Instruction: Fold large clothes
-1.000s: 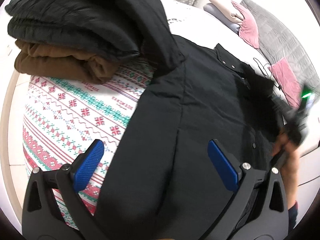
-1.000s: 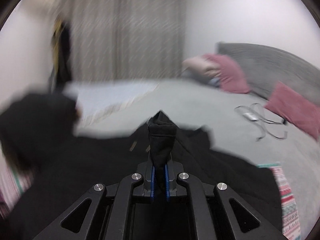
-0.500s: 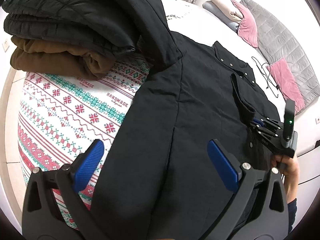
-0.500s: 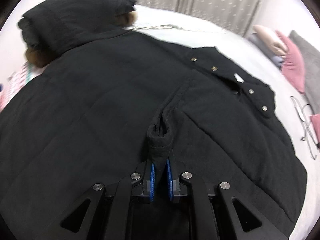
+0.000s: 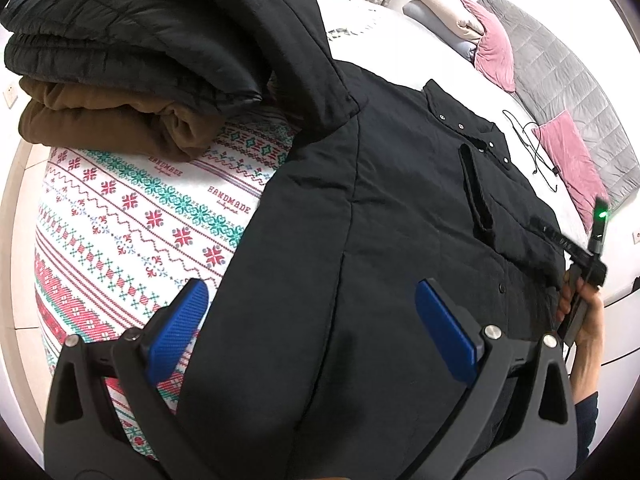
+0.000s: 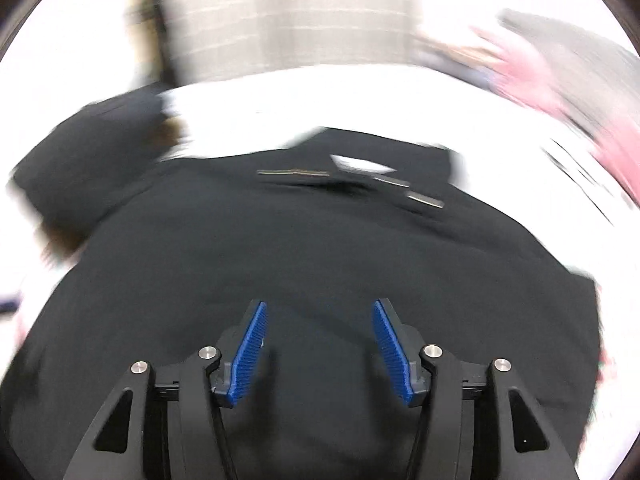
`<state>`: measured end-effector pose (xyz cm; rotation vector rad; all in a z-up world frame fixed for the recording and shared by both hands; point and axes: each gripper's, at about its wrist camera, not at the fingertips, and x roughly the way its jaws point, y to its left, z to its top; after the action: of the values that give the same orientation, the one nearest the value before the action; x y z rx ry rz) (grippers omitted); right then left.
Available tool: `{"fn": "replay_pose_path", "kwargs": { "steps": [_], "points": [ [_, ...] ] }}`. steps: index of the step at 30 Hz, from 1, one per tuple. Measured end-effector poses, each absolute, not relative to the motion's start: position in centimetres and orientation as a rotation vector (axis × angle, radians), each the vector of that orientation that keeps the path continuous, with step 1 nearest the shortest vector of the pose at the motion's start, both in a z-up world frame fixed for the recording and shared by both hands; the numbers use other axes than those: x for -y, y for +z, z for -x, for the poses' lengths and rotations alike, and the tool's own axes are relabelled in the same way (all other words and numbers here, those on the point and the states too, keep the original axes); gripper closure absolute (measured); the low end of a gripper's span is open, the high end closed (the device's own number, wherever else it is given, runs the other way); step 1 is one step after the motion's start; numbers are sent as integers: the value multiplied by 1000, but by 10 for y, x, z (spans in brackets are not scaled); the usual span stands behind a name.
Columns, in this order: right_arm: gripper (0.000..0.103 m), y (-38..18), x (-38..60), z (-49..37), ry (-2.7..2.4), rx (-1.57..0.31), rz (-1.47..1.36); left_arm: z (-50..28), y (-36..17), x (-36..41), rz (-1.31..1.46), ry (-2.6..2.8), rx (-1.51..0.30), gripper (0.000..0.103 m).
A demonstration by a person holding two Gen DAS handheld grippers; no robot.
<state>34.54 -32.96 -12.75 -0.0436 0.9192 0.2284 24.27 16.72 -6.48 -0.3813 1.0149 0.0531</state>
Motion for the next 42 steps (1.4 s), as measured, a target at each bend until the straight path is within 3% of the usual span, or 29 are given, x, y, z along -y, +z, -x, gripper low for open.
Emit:
{"fn": "replay_pose_path", "kwargs": {
  "steps": [3,7,9,12,16,21,26,31,34,42],
  "points": [
    [47,-159,388,-343,195,-1026,-38,-242,-64,-169,387,52,-1012,0],
    [50,-172,453,-327,348,-999,-281,-244,-66,-166,381,50,-1017,0],
    [52,-158,460,-326,294,-1023,-281,-245,-69,-162,366,49,-1026,0],
    [45,-126,464,-314,203,-950,-212,-247,-71,-159,353,52,-1033,0],
    [41,-152,485,-321,84,-1063,-180,-249,-69,-158,359,49,-1025,0],
    [40,-147,458,-320,5,-1059,15,-246,-49,-161,361,39,-939,0],
    [40,-84,434,-293,36,-965,-71,-229,-10,-188,380,61,-789,0],
    [36,-25,402,-242,70,-880,-207,-211,25,-254,586,93,-644,0],
    [27,-18,360,-221,124,-874,-222,-207,33,-291,709,134,-612,0],
    [27,-19,304,-197,292,-822,-296,-238,79,-367,772,255,-508,1]
  ]
}}
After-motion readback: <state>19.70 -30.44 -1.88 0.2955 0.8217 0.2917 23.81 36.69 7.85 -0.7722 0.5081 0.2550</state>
